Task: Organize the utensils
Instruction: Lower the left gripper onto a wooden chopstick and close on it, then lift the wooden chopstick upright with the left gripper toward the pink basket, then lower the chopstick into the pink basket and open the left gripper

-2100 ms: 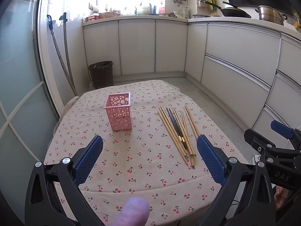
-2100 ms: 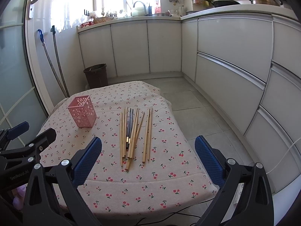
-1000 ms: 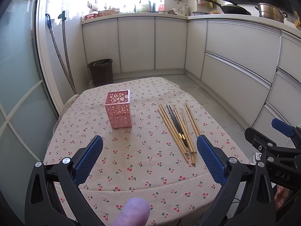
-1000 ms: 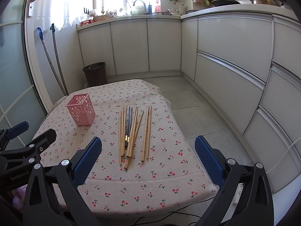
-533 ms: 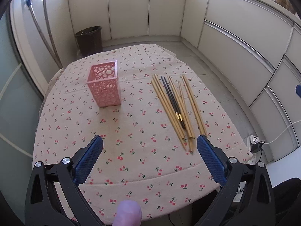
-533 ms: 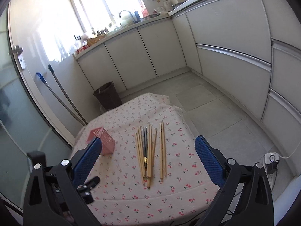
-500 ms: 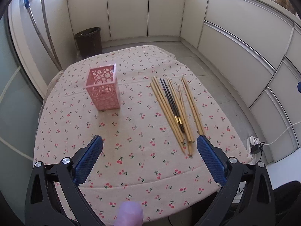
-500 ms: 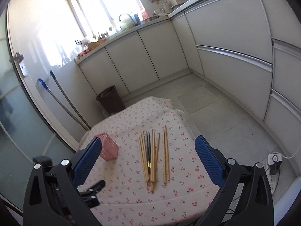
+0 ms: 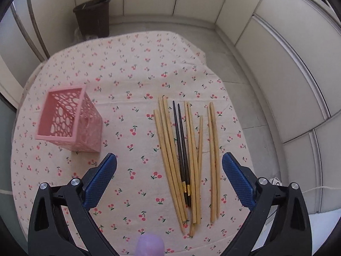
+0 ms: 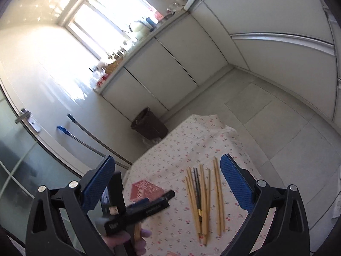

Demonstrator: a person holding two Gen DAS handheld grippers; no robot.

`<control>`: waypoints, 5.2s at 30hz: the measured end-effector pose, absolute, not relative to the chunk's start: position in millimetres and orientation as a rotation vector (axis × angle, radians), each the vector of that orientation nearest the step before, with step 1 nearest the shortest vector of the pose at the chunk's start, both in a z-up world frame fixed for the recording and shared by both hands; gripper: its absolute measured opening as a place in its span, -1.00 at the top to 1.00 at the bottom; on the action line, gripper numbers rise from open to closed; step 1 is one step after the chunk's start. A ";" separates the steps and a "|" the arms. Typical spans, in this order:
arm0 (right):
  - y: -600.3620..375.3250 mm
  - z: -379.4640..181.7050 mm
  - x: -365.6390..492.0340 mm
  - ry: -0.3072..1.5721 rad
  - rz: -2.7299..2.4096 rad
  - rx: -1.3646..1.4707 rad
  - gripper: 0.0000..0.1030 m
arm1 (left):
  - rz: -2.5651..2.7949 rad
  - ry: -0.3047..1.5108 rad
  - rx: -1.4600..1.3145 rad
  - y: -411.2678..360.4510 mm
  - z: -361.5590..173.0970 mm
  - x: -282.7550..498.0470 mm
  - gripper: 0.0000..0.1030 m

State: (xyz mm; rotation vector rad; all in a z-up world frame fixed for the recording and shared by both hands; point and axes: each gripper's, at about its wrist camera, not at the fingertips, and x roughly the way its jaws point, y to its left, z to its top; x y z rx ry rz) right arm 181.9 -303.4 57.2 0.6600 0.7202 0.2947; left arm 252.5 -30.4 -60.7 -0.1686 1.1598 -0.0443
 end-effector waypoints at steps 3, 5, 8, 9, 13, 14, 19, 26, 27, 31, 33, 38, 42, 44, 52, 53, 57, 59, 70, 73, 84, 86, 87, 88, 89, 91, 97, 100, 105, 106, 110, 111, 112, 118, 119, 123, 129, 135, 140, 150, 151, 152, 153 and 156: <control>-306.9 38.9 196.2 0.830 0.285 0.699 -0.87 | 0.019 1.281 -0.264 -23.0 -90.8 283.5 -0.30; -306.6 35.3 198.4 0.845 0.267 0.697 -0.87 | 0.047 1.331 -0.303 -17.1 -105.1 296.5 -0.22; -303.9 26.2 200.0 0.870 0.284 0.699 -0.87 | 0.103 1.316 -0.232 -17.8 -112.6 310.2 -0.12; -304.0 23.5 200.8 0.880 0.287 0.709 -0.87 | 0.109 1.308 -0.209 -19.3 -112.9 312.8 -0.09; -309.9 13.5 200.8 0.900 0.275 0.756 -0.87 | 0.127 1.299 -0.165 -20.5 -118.4 322.4 0.25; -312.2 12.0 200.7 0.902 0.268 0.771 -0.87 | 0.130 1.300 -0.154 -21.7 -120.0 324.9 0.31; -316.0 11.3 200.0 0.902 0.263 0.801 -0.87 | 0.149 1.325 -0.141 -23.3 -133.5 338.3 0.40; -311.8 12.5 202.0 0.911 0.234 0.757 -0.87 | 0.141 1.355 -0.146 -23.4 -152.6 342.5 0.42; -311.4 12.4 201.8 0.912 0.227 0.751 -0.87 | 0.141 1.340 -0.130 -24.7 -152.9 343.0 0.45; -309.9 10.0 203.2 0.918 0.197 0.732 -0.87 | 0.126 1.301 -0.056 -29.6 -150.5 343.7 0.82; -309.1 6.3 204.8 0.926 0.189 0.734 -0.87 | 0.105 1.280 -0.042 -35.2 -150.1 335.6 0.87; -301.0 -2.2 209.7 0.960 0.171 0.717 -0.87 | 0.068 1.162 -0.007 -29.4 -125.4 295.6 0.88; -288.0 -6.3 211.8 0.972 0.147 0.651 -0.87 | 0.039 1.097 0.017 -25.4 -101.0 254.3 0.88; -279.7 -7.7 213.3 0.978 0.133 0.610 -0.87 | 0.034 1.081 0.021 -17.1 -95.2 244.4 0.88; -252.3 -19.4 230.4 1.010 0.093 0.447 -0.87 | 0.060 1.078 0.011 24.0 -77.8 190.6 0.87; -248.8 -22.0 235.6 1.020 0.079 0.407 -0.87 | 0.064 1.075 0.011 28.7 -75.9 184.9 0.87; -235.1 -38.6 256.0 1.063 0.047 0.254 -0.87 | 0.071 1.058 -0.029 46.8 -67.5 168.4 0.87; -231.5 -49.0 265.5 1.079 0.025 0.208 -0.87 | 0.071 1.052 -0.055 53.3 -65.1 165.2 0.87; -217.8 -100.2 308.7 1.157 0.032 0.138 -0.26 | 0.070 1.046 -0.109 68.7 -66.2 167.1 0.87; -214.8 -110.3 319.6 1.176 0.033 0.158 -0.03 | 0.073 1.054 -0.119 72.8 -68.3 170.5 0.87; -220.9 -139.9 351.9 1.229 -0.034 0.183 0.24 | 0.060 1.070 -0.141 83.5 -70.9 172.7 0.87; -221.6 -142.9 356.4 1.229 -0.044 0.178 0.26 | 0.055 1.073 -0.142 83.3 -71.4 173.1 0.87; -221.2 -143.0 358.7 1.228 -0.044 0.176 0.26 | 0.054 1.074 -0.144 83.3 -71.7 173.3 0.87; -220.8 -143.0 360.3 1.228 -0.042 0.177 0.26 | 0.052 1.076 -0.145 83.3 -72.0 173.5 0.87; -220.6 -143.0 361.4 1.228 -0.041 0.176 0.26 | 0.050 1.078 -0.145 83.1 -72.3 173.7 0.87; -217.9 -143.6 364.2 1.227 -0.035 0.170 0.27 | 0.046 1.079 -0.146 83.0 -72.4 174.0 0.87; -215.0 -142.1 372.3 1.230 -0.001 0.234 0.27 | 0.042 1.085 -0.144 84.0 -73.8 174.1 0.87; -211.1 -142.8 375.4 1.238 0.011 0.245 0.32 | 0.044 1.088 -0.147 86.2 -74.6 174.3 0.87; -203.9 -145.0 374.9 1.245 0.005 0.222 0.34 | 0.045 1.092 -0.153 89.1 -75.2 173.9 0.87; -205.1 -145.1 376.2 1.252 0.011 0.244 0.33 | 0.045 1.093 -0.154 89.5 -75.4 173.8 0.87; -217.5 -143.5 378.0 1.266 0.034 0.368 0.31 | 0.047 1.092 -0.157 92.5 -74.5 172.7 0.87; -217.8 -141.8 378.7 1.260 0.038 0.366 0.31 | 0.048 1.092 -0.159 93.4 -74.4 172.7 0.87; -217.2 -139.9 379.0 1.254 0.045 0.359 0.31 | 0.048 1.094 -0.161 94.2 -74.7 173.1 0.87; -202.0 -138.6 382.6 1.273 0.085 0.300 0.32 | 0.044 1.099 -0.159 93.7 -76.0 173.4 0.86; -199.3 -141.5 383.6 1.285 0.082 0.281 0.34 | 0.045 1.100 -0.159 93.9 -76.3 173.2 0.86; -191.1 -144.1 382.6 1.281 0.061 0.206 0.44 | 0.050 1.106 -0.165 97.5 -78.7 174.3 0.86; -184.6 -145.6 377.0 1.231 0.044 0.165 0.85 | 0.021 1.076 -0.161 94.8 -74.3 173.7 0.86; -196.5 -100.4 343.4 1.059 0.077 0.185 0.85 | -0.067 0.945 -0.218 97.0 -47.3 167.0 0.87; -197.3 -26.0 284.2 0.871 0.192 0.194 0.85 | -0.089 0.836 -0.242 102.1 -18.2 157.2 0.87; -170.7 84.7 199.6 0.602 0.435 0.175 0.85 | -0.039 0.710 -0.292 116.2 43.1 139.0 0.87; -167.5 93.4 198.8 0.582 0.451 0.184 0.85 | -0.033 0.700 -0.292 117.7 49.6 140.1 0.87; -164.4 101.2 199.6 0.566 0.463 0.196 0.85 | -0.028 0.685 -0.294 118.4 58.8 141.3 0.87; -162.5 110.0 201.0 0.550 0.472 0.214 0.85 | -0.029 0.670 -0.298 119.6 66.5 142.5 0.87; -158.9 131.2 208.2 0.508 0.489 0.255 0.85 | -0.013 0.617 -0.296 124.4 88.2 148.1 0.87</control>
